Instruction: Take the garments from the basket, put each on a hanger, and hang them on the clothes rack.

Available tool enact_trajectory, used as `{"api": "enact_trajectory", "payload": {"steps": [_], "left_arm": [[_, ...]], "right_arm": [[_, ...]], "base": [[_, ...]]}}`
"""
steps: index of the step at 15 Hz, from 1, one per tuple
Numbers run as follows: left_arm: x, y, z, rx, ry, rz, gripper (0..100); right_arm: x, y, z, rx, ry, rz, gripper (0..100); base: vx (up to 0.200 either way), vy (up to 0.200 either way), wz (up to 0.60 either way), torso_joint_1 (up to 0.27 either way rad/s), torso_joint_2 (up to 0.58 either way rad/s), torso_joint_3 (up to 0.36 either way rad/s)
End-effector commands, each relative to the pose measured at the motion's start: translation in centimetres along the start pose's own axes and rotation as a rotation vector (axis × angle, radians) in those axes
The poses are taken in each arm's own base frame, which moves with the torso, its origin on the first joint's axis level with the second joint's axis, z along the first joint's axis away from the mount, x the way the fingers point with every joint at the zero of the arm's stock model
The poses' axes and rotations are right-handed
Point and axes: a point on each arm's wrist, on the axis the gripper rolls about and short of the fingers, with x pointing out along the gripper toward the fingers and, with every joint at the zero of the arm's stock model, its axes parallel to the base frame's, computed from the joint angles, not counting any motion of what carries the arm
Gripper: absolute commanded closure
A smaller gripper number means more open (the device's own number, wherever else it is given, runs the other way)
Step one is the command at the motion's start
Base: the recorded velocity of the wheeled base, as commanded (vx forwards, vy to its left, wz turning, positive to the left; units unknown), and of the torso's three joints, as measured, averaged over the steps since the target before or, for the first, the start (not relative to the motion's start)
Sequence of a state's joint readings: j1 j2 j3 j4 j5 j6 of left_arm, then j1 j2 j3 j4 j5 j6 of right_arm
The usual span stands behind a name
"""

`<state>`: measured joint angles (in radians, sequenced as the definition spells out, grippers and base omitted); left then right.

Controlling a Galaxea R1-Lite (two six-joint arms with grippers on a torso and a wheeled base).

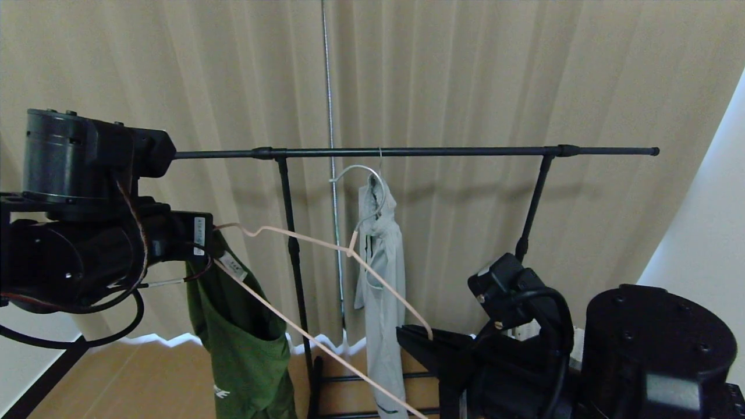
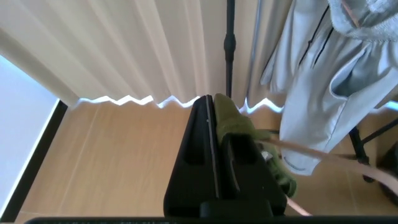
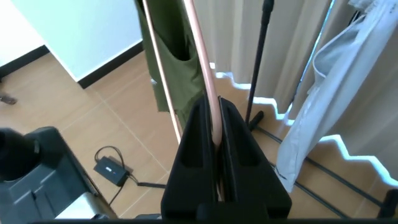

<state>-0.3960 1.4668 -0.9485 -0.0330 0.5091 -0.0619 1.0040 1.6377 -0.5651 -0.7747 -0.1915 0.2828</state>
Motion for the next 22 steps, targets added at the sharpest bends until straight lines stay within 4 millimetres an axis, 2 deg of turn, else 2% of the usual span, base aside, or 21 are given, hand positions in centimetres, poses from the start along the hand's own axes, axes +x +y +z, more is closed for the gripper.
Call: {"api": "enact_trajectory", "payload": {"steps": [1, 2, 5, 11, 16, 20, 22], "left_arm": [[-0.2, 0.1, -0.1, -0.001, -0.002, -0.001, 100], [-0.2, 0.1, -0.1, -0.001, -0.002, -0.001, 100], [-0.8, -0.3, 0.1, -0.001, -0.018, -0.025, 100], [-2.5, -1.6, 0.3, 0.018, -0.055, -0.116, 100], [-3.9, -3.4, 0.6, 0.098, -0.084, -0.318, 100], [-5.2, -3.3, 1.0, 0.190, -0.136, -0.523, 100], [-6.6, -3.1, 1.1, 0.211, -0.175, -0.657, 100]], "right_arm": [[1.1, -0.3, 0.2, 0.004, 0.001, -0.020, 100], [1.1, -0.3, 0.2, 0.004, 0.001, -0.020, 100], [3.6, 0.1, 0.2, 0.001, 0.009, -0.025, 100], [5.7, 0.9, -0.6, -0.022, 0.042, -0.013, 100], [6.3, 1.0, -0.8, -0.032, 0.047, -0.005, 100], [6.3, 0.9, -0.8, -0.031, 0.045, -0.007, 100], [6.5, 0.3, -0.4, -0.023, 0.033, -0.025, 100]], "base": [[0.000, 0.000, 0.00, 0.000, 0.00, 0.000], [0.000, 0.000, 0.00, 0.000, 0.00, 0.000], [0.000, 0.000, 0.00, 0.000, 0.00, 0.000], [0.000, 0.000, 0.00, 0.000, 0.00, 0.000], [0.000, 0.000, 0.00, 0.000, 0.00, 0.000], [0.000, 0.000, 0.00, 0.000, 0.00, 0.000], [0.000, 0.000, 0.00, 0.000, 0.00, 0.000]]}}
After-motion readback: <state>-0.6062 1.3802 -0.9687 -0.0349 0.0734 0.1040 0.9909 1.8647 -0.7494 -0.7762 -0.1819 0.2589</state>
